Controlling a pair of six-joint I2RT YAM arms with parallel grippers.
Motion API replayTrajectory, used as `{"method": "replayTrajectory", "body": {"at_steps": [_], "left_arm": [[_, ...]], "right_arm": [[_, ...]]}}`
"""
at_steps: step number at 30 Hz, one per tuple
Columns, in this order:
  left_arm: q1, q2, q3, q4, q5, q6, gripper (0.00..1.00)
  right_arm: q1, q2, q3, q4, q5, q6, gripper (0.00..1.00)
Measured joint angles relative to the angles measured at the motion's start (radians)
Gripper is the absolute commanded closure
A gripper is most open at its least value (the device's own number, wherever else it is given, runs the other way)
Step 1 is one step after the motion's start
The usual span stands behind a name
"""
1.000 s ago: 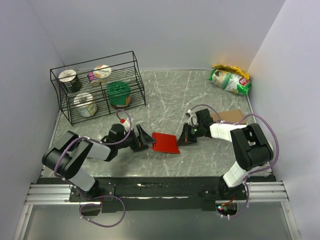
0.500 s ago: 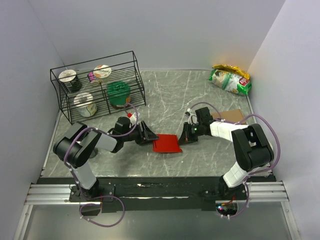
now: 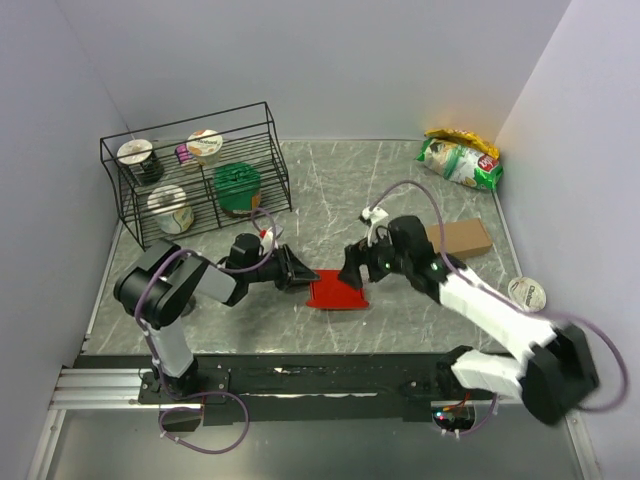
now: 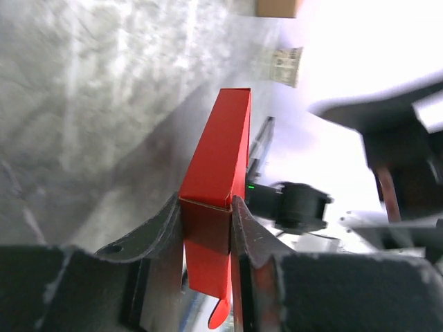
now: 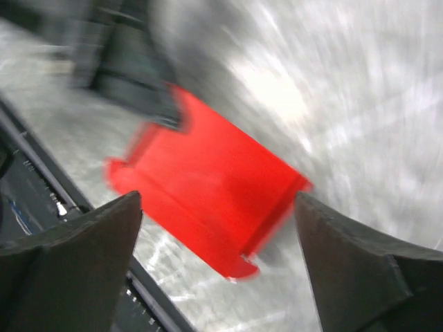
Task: Fold the paper box
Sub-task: Close the paper box at the center of the board.
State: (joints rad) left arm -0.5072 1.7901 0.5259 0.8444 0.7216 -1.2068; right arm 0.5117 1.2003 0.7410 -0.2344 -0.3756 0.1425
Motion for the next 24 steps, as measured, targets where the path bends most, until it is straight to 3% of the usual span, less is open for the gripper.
{"method": "replayTrajectory", "body": {"at_steps": [4, 9, 17, 24], "left_arm": [[0.005, -0.072, -0.032, 0.013, 0.016, -0.088, 0.96], [0.034, -0.14, -0.105, 0.086, 0.054, -0.214, 0.97], [0.066, -0.152, -0.239, 0.229, 0.098, -0.438, 0.96], [0.076, -0.287, -0.253, 0.144, 0.119, -0.445, 0.96]], "right_arm": [[0.161, -0.256, -0.055, 0.085, 0.052, -0.141, 0.0], [0.303, -0.351, -0.062, 0.079, 0.129, -0.258, 0.0], [0.609, -0.252, -0.001, -0.074, 0.341, -0.391, 0.0], [0.785, -0.09, 0.045, -0.126, 0.546, -0.482, 0.0]]}}
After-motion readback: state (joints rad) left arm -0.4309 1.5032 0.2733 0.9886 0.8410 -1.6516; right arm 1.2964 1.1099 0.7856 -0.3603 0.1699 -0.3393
